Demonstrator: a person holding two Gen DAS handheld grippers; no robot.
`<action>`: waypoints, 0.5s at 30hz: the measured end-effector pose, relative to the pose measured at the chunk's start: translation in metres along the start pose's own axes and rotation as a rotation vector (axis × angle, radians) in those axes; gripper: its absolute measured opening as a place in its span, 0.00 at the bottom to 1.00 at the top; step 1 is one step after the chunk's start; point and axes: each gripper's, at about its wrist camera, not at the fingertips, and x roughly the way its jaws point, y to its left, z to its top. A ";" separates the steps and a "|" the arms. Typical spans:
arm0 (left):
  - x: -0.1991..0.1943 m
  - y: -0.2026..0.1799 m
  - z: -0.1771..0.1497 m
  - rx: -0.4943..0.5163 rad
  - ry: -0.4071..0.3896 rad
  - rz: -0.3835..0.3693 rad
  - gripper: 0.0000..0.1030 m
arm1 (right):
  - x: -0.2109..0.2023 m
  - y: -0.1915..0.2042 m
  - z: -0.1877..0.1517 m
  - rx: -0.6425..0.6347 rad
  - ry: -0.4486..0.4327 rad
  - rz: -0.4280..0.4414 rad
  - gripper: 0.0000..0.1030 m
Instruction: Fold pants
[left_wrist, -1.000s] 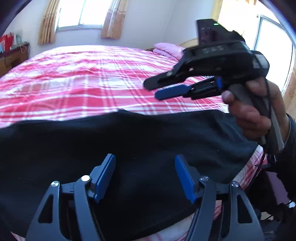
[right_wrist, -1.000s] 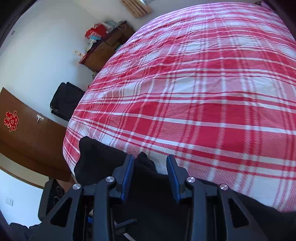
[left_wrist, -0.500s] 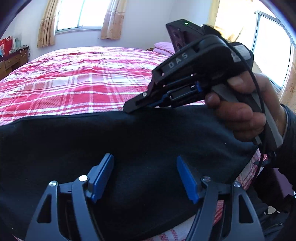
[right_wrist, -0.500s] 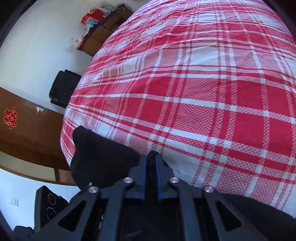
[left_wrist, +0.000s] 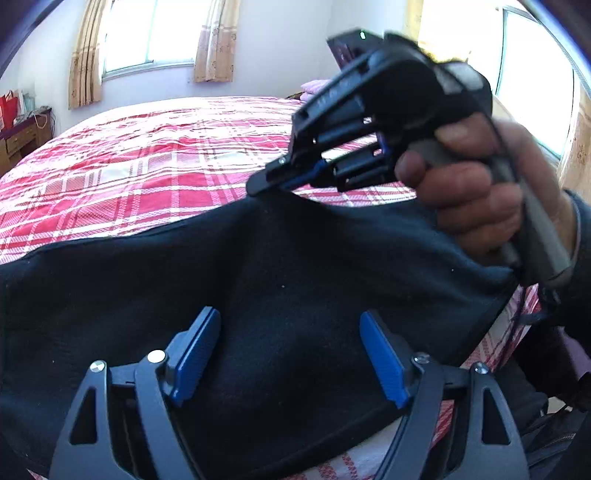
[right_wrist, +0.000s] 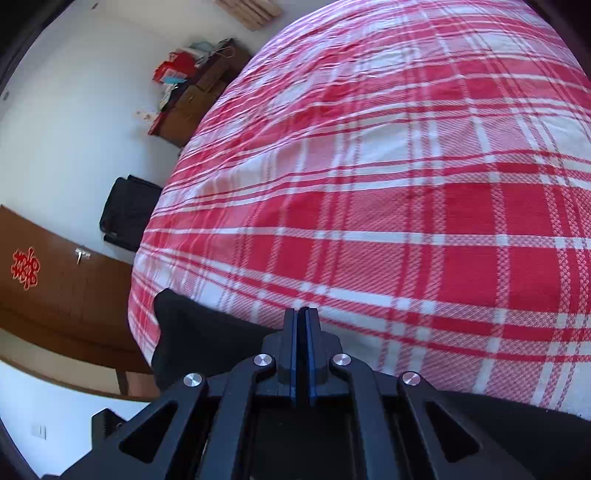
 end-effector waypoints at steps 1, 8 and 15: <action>-0.001 0.002 0.001 -0.012 -0.002 -0.006 0.78 | -0.002 -0.001 -0.001 0.000 -0.007 0.004 0.03; -0.004 0.001 -0.002 0.004 -0.005 0.002 0.78 | 0.013 -0.002 0.002 -0.064 0.015 -0.045 0.04; -0.019 0.018 0.010 -0.065 -0.015 0.025 0.79 | -0.039 0.012 -0.009 -0.161 -0.115 -0.123 0.08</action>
